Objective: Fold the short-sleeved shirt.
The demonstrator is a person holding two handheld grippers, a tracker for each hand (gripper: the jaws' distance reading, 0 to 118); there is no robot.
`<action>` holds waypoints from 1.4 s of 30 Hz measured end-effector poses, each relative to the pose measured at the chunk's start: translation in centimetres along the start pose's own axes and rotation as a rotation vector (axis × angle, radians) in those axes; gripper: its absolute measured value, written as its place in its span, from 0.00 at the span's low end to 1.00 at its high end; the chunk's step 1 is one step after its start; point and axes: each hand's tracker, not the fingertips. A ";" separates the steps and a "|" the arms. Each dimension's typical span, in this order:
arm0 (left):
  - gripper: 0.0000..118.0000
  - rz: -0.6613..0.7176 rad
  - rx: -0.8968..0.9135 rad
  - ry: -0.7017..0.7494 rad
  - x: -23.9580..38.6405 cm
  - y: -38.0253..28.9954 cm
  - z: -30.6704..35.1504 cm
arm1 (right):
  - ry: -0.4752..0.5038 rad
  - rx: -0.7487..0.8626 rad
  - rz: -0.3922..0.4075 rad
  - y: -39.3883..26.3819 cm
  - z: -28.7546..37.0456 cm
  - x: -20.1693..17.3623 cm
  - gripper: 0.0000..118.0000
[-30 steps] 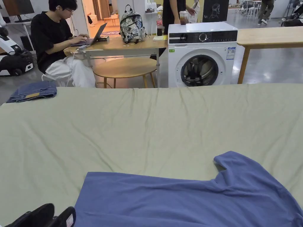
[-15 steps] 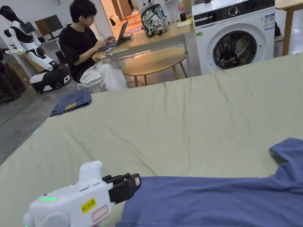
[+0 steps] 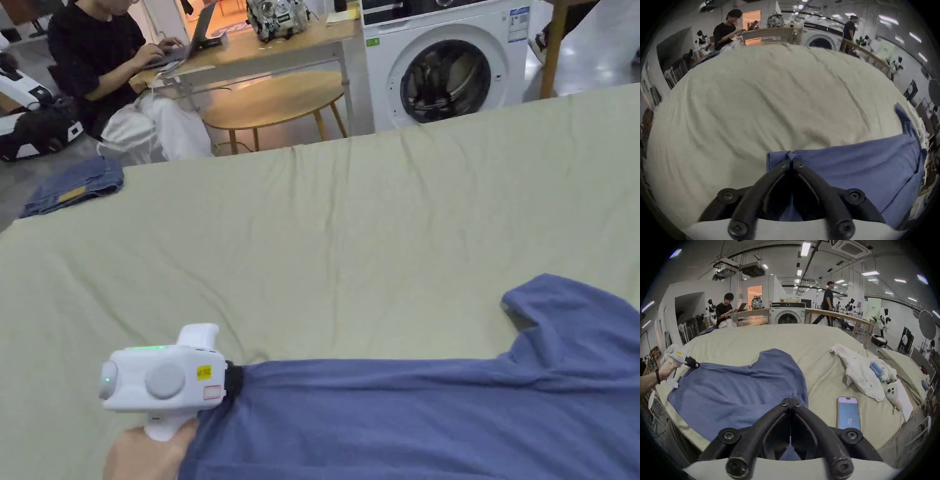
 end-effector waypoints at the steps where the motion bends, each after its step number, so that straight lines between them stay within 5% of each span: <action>1: 0.00 0.008 -0.024 -0.004 -0.2 0.4 -0.1 | 0.002 -0.008 -0.012 1.2 -1.1 0.4 0.03; 3: 0.00 0.064 -0.050 -0.040 -1.3 0.9 -0.1 | 0.043 -0.022 -0.072 3.7 -4.0 1.5 0.51; 4: 0.00 0.083 -0.063 -0.055 -1.6 1.1 -0.1 | 0.081 -0.100 -0.102 5.3 -6.5 2.2 0.64; 8: 0.00 0.112 -0.058 -0.064 -1.7 0.8 0.5 | 0.035 -0.292 -0.123 9.3 -16.3 2.8 0.64; 11: 0.00 0.101 -0.068 -0.059 -1.1 0.7 0.8 | -0.007 -0.438 -0.153 9.8 -22.8 3.2 0.61; 14: 0.00 0.075 -0.062 -0.046 -0.9 0.5 0.9 | -0.025 -0.550 -0.131 8.2 -25.4 2.6 0.44; 16: 0.00 0.070 -0.054 -0.043 -0.7 0.1 0.9 | -0.063 -0.438 -0.031 8.2 -23.4 1.2 0.12; 17: 0.00 0.065 -0.040 -0.042 -0.6 0.0 1.1 | -0.070 -0.436 -0.043 8.2 -22.7 0.8 0.01; 21: 0.00 0.111 0.059 -0.079 -1.4 -0.4 4.3 | -0.026 -0.398 -0.084 8.8 -20.2 1.0 0.01; 29: 0.00 0.030 0.324 -0.161 -1.5 -10.7 20.1 | 0.061 -0.148 -0.120 5.2 -3.4 2.4 0.01; 37: 0.00 0.113 0.264 -0.119 -3.0 -23.3 20.5 | -0.003 -0.181 -0.193 -5.1 3.9 2.4 0.01; 42: 0.00 0.089 0.167 -0.088 -2.9 -26.4 18.0 | -0.039 -0.228 -0.157 -7.5 3.0 1.6 0.01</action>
